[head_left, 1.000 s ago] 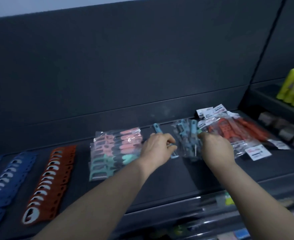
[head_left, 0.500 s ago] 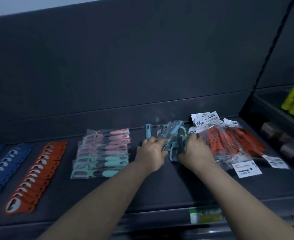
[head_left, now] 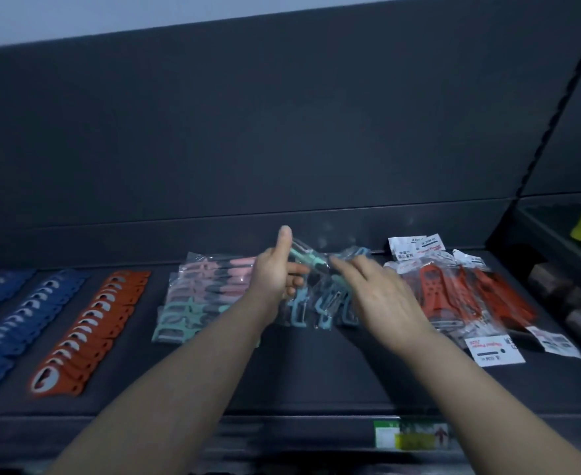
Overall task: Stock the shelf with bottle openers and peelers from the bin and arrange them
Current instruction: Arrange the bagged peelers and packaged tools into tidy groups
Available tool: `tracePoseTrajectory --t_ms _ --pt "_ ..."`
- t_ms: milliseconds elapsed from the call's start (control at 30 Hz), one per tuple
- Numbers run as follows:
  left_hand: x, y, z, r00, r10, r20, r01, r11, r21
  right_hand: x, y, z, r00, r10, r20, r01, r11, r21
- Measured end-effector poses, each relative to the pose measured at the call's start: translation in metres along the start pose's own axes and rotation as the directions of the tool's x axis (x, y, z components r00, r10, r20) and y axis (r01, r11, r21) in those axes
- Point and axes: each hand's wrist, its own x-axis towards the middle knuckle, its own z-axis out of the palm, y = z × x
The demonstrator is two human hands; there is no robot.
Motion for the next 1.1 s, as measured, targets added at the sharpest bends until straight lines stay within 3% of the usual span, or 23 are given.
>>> tracePoseTrajectory --t_ms 133,267,367,467,533,633,733,967,1100 --pt "-0.004 -0.006 -0.043 0.994 -0.085 -0.072 0.081 0.995 -0.055 0.007 -0.025 0.013 0.985 -0.165 0.051 0.162 0.985 0.068" --pt "-0.016 -0.016 -0.096 0.996 -0.076 -0.036 0.069 0.982 -0.175 0.019 -0.069 0.024 0.981 -0.001 0.194 -0.053 0.961 0.272" --pt "-0.025 -0.023 -0.143 0.999 -0.032 0.023 0.036 0.983 -0.179 0.032 -0.101 0.028 0.975 -0.048 0.218 -0.004 0.972 0.233" --pt "-0.032 -0.029 -0.192 0.999 0.032 0.008 -0.031 0.998 -0.061 0.036 -0.133 0.034 0.978 -0.09 0.186 0.04 0.966 0.255" --pt "-0.032 -0.037 -0.221 0.995 0.098 0.007 -0.098 0.986 0.137 0.033 -0.152 0.039 0.982 -0.108 0.153 0.062 0.959 0.277" --pt "-0.03 -0.053 -0.253 0.983 0.18 0.049 -0.181 0.863 0.471 0.028 -0.175 0.049 0.974 -0.158 0.164 0.116 0.963 0.242" --pt "-0.029 -0.064 -0.267 0.975 0.209 0.073 -0.206 0.732 0.65 0.021 -0.19 0.058 0.973 -0.142 0.18 0.108 0.977 0.185" --pt "-0.019 -0.073 -0.266 0.912 0.356 0.204 -0.378 0.535 0.756 0.008 -0.201 0.067 0.981 0.027 0.192 -0.03 0.999 0.014" --pt "-0.017 -0.071 -0.265 0.899 0.372 0.229 -0.389 0.444 0.807 0.004 -0.204 0.066 0.952 0.158 0.262 -0.168 0.986 0.014"
